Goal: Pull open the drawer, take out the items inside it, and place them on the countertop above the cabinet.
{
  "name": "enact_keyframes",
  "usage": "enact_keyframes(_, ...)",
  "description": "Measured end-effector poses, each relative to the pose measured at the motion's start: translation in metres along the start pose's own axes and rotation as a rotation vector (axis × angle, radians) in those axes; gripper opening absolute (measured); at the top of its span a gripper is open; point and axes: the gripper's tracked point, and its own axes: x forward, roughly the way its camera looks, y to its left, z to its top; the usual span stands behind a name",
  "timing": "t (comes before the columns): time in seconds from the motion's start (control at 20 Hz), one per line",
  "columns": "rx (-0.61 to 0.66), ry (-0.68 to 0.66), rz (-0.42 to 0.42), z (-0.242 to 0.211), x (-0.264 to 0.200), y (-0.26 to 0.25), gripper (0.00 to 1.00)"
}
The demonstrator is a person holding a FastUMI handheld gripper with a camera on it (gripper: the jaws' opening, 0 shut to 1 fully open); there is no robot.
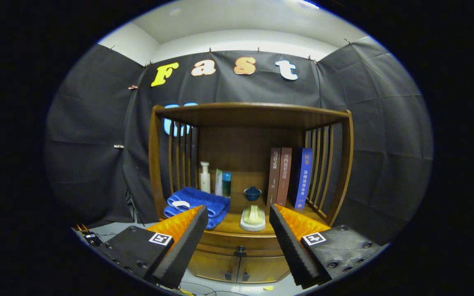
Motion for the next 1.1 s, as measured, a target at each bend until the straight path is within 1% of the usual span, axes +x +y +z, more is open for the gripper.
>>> enact_keyframes(0.1, 0.028, -0.006, 0.031, 0.012, -0.010, 0.006, 0.99)
enact_keyframes(0.15, 0.032, 0.006, 0.032, 0.012, -0.016, 0.004, 0.99)
enact_keyframes(0.3, -0.020, 0.076, 0.001, -0.001, -0.027, -0.007, 0.99)
enact_keyframes(0.5, -0.042, 0.098, 0.024, -0.008, -0.032, 0.004, 0.99)
enact_keyframes(0.8, -0.004, 0.058, 0.029, 0.003, -0.036, 0.004, 0.99)
enact_keyframes(1.1, 0.023, 0.046, 0.024, 0.004, -0.038, -0.001, 0.99)
